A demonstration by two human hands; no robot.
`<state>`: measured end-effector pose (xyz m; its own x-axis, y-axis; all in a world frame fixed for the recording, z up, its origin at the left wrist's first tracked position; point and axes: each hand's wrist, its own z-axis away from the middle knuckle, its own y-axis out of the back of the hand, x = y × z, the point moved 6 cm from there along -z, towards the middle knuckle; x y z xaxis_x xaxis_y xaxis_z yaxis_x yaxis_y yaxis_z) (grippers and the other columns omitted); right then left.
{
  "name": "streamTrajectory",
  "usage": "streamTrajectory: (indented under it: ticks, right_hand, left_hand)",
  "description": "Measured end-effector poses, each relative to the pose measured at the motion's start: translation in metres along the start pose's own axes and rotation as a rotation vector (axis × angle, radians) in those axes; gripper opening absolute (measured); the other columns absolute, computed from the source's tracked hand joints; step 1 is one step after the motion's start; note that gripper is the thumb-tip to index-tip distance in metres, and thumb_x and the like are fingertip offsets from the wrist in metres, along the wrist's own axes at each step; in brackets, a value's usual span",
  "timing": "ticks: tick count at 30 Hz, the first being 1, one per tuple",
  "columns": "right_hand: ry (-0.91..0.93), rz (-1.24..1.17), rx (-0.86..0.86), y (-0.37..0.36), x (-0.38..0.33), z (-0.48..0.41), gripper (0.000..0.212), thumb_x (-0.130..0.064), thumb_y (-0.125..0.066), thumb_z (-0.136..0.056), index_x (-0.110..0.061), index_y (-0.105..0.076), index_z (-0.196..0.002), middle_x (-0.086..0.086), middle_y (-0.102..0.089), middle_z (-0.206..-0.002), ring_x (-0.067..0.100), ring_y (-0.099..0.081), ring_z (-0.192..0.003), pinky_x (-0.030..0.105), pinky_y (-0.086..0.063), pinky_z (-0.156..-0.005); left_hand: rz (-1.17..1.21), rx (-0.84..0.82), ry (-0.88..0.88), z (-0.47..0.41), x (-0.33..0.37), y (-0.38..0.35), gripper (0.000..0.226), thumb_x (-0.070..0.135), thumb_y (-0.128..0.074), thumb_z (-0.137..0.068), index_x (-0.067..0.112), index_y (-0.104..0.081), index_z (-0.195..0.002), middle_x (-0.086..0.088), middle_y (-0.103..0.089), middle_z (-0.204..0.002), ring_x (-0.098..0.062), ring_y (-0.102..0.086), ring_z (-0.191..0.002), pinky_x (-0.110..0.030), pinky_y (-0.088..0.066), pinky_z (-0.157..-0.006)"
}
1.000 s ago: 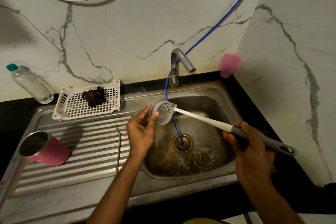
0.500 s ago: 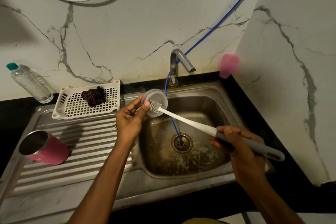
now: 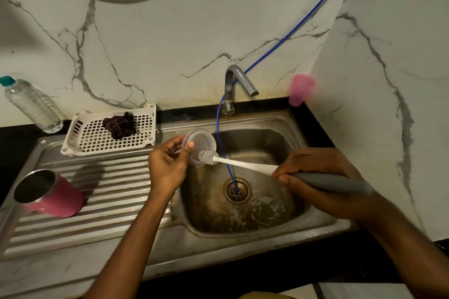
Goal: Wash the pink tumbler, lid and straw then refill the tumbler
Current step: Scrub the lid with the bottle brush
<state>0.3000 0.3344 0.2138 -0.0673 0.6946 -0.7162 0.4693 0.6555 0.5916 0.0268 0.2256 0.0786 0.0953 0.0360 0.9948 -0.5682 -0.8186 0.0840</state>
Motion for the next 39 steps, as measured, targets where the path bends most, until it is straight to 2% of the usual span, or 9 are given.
streamTrajectory:
  ticks: [3,6,11,16,21,24,30,35,39]
  right_hand:
    - [0.083,0.210,-0.121,0.004,-0.010,-0.009,0.015,-0.023,-0.068,-0.095,-0.017,-0.078,-0.105,-0.006,-0.070,-0.095,0.007,-0.070,-0.081,0.029,-0.056,-0.065]
    - [0.218,0.438,-0.204,-0.003,-0.025,-0.012,0.014,-0.025,-0.073,-0.093,-0.020,-0.077,-0.105,-0.006,-0.069,-0.100,0.003,-0.066,-0.085,0.023,-0.055,-0.072]
    - [0.381,0.563,-0.261,-0.015,-0.044,-0.015,0.017,-0.027,-0.075,-0.091,-0.019,-0.076,-0.106,-0.003,-0.069,-0.102,0.006,-0.065,-0.086,0.025,-0.056,-0.074]
    - [0.407,0.602,-0.295,-0.026,-0.041,-0.014,0.019,-0.022,-0.070,-0.096,-0.014,-0.073,-0.113,0.002,-0.069,-0.107,0.016,-0.065,-0.090,0.032,-0.055,-0.073]
    - [0.342,0.537,-0.159,-0.019,-0.041,-0.027,0.013,-0.022,-0.076,-0.089,-0.014,-0.078,-0.099,-0.002,-0.073,-0.094,0.011,-0.068,-0.080,0.031,-0.056,-0.069]
    - [0.287,0.444,-0.093,-0.019,-0.046,-0.032,0.009,-0.020,-0.071,-0.090,-0.015,-0.078,-0.093,-0.006,-0.072,-0.085,0.006,-0.066,-0.072,0.027,-0.054,-0.066]
    - [0.196,0.262,0.087,-0.004,-0.045,-0.033,0.016,-0.020,-0.066,-0.091,-0.010,-0.078,-0.089,-0.005,-0.073,-0.083,0.008,-0.070,-0.072,0.030,-0.056,-0.062]
    - [0.100,0.084,0.195,0.003,-0.040,-0.026,0.015,-0.026,-0.066,-0.090,-0.018,-0.078,-0.085,-0.011,-0.073,-0.082,0.007,-0.071,-0.072,0.029,-0.057,-0.063]
    - [-0.042,-0.096,0.391,0.011,-0.022,-0.015,0.010,-0.024,-0.068,-0.084,-0.027,-0.077,-0.087,-0.011,-0.073,-0.073,0.012,-0.071,-0.066,0.026,-0.057,-0.061]
  left_hand:
    - [-0.087,-0.010,-0.054,0.007,0.004,-0.002,0.029,0.019,-0.076,-0.087,0.020,-0.071,-0.115,0.002,-0.075,-0.105,-0.008,-0.073,-0.097,-0.043,-0.061,-0.088]
    - [-0.099,-0.019,-0.071,0.006,0.006,-0.001,0.032,0.022,-0.077,-0.087,0.016,-0.072,-0.118,0.000,-0.076,-0.108,-0.012,-0.073,-0.100,-0.045,-0.061,-0.087]
    - [-0.044,-0.028,-0.057,0.006,0.014,0.001,0.030,0.017,-0.074,-0.088,0.016,-0.071,-0.118,-0.005,-0.076,-0.109,-0.017,-0.073,-0.101,-0.051,-0.060,-0.088]
    - [0.010,0.013,-0.031,0.000,0.014,0.010,0.030,0.028,-0.077,-0.080,0.025,-0.073,-0.110,-0.004,-0.077,-0.106,-0.021,-0.074,-0.101,-0.056,-0.059,-0.088]
    - [-0.051,0.045,-0.103,0.002,0.019,0.005,0.028,0.018,-0.076,-0.087,0.023,-0.072,-0.114,0.002,-0.076,-0.106,-0.013,-0.074,-0.099,-0.049,-0.061,-0.086]
    - [-0.099,0.081,-0.194,0.004,0.024,-0.001,0.028,0.017,-0.076,-0.089,0.022,-0.070,-0.115,0.008,-0.075,-0.103,-0.005,-0.073,-0.097,-0.035,-0.061,-0.086]
    - [0.012,0.159,-0.199,-0.003,0.035,-0.012,0.029,0.016,-0.077,-0.087,0.017,-0.070,-0.116,-0.001,-0.076,-0.105,-0.005,-0.072,-0.097,-0.020,-0.057,-0.083]
    - [0.029,0.151,-0.211,-0.007,0.038,-0.028,0.030,0.015,-0.077,-0.087,0.016,-0.070,-0.117,0.002,-0.075,-0.103,-0.007,-0.073,-0.097,-0.024,-0.059,-0.085]
    - [0.126,0.154,-0.155,-0.010,0.036,-0.030,0.031,0.020,-0.077,-0.087,0.013,-0.072,-0.117,-0.006,-0.077,-0.106,-0.022,-0.074,-0.100,-0.044,-0.060,-0.088]
